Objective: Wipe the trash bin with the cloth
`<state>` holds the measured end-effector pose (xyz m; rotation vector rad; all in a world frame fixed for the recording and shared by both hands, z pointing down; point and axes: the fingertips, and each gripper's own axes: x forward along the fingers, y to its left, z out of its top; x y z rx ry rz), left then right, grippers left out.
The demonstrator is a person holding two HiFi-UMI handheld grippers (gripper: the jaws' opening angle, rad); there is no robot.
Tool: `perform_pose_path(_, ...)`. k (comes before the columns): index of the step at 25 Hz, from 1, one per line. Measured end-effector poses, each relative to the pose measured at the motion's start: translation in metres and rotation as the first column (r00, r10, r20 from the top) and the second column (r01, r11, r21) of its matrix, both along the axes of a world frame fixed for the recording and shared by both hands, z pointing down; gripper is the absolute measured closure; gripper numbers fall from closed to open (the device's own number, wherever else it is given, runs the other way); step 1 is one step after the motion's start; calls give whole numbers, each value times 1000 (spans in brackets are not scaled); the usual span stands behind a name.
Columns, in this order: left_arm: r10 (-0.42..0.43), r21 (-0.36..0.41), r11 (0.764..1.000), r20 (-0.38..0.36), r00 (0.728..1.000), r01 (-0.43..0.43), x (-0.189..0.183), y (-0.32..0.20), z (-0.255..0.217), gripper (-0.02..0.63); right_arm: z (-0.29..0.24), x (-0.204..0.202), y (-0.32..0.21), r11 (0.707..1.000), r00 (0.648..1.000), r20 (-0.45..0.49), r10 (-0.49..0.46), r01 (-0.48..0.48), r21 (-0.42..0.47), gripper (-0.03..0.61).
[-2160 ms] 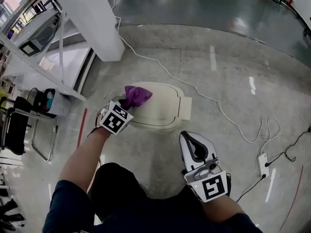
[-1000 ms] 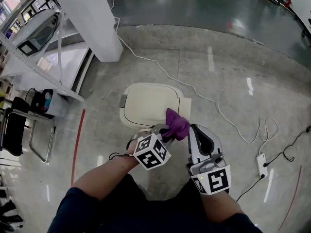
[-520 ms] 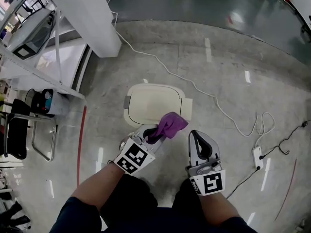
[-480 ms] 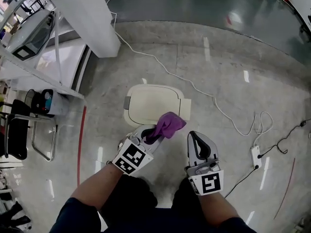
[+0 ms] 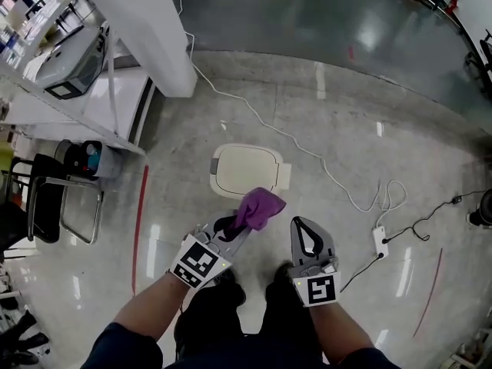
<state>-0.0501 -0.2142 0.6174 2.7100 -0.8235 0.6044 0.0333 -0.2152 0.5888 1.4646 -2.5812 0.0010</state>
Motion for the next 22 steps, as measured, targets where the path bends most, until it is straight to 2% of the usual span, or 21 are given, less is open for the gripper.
perform_pose_path(6, -45, -12, 999, -68, 997, 45, -1, 35, -111, 560, -101, -12, 33, 998, 998, -27, -51, 50, -26, 569)
perform_pose_path(13, -40, 3, 999, -139, 990, 41, 4, 78, -239, 560, -212, -29, 69, 993, 993, -35, -114, 113, -42, 568)
perform_pose_path(17, -81, 15, 996, -185, 979, 86, -5, 97, -293, 561, -259, -37, 86, 985, 988, -33, -152, 148, -89, 568)
perform_pose_path(22, -166, 23, 984, -258, 952, 178, -19, 123, -342, 561, -302, -43, 108, 981, 983, 19, -184, 185, -51, 569)
